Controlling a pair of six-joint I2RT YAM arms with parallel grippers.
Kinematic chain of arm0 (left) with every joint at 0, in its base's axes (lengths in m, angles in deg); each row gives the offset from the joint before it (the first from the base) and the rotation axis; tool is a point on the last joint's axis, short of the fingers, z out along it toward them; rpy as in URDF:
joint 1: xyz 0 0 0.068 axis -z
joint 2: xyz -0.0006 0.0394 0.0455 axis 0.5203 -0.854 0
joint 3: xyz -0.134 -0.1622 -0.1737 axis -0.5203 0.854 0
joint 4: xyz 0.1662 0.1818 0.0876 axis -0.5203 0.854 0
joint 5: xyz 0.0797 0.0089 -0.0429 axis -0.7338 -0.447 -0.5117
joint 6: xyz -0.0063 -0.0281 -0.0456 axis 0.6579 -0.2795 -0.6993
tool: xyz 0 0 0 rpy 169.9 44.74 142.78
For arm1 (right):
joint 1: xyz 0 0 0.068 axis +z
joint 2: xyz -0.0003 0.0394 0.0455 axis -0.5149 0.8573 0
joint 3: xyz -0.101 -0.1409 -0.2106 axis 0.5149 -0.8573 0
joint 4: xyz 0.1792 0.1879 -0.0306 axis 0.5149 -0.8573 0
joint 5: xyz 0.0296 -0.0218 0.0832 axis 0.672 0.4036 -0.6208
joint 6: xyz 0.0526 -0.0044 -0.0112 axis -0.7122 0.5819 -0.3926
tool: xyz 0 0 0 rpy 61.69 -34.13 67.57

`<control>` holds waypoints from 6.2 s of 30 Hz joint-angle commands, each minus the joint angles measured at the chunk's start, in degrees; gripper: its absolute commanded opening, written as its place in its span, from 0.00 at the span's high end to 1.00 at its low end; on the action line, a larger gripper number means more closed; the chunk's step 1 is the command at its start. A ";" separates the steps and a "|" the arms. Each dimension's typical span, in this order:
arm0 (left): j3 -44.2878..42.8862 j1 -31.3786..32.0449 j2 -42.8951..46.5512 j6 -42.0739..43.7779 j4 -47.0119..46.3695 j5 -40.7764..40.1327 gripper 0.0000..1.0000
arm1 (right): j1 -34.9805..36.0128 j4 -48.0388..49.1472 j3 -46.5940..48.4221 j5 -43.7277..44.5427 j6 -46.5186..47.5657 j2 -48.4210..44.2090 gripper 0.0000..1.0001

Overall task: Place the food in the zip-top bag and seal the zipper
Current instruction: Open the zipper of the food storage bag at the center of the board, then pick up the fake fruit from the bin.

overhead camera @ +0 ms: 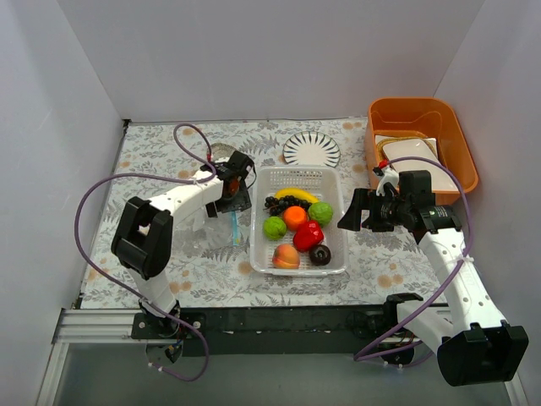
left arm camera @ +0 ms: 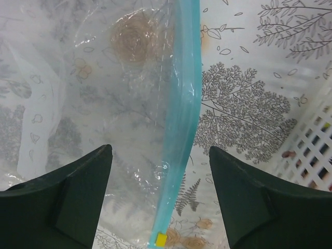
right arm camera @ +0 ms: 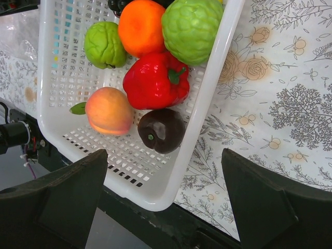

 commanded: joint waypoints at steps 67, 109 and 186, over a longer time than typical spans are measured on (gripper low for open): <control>6.95 -0.37 35.43 3.78 -1.95 12.80 1.00 | 37.43 39.99 29.13 1.00 -27.51 47.13 0.69; 6.86 -0.90 34.63 -5.45 8.52 -0.30 1.00 | 39.80 22.86 33.00 20.77 -14.24 42.65 0.99; 16.36 -2.66 33.50 -0.18 -5.64 10.51 1.00 | 30.40 20.92 26.85 26.21 -7.12 45.38 0.99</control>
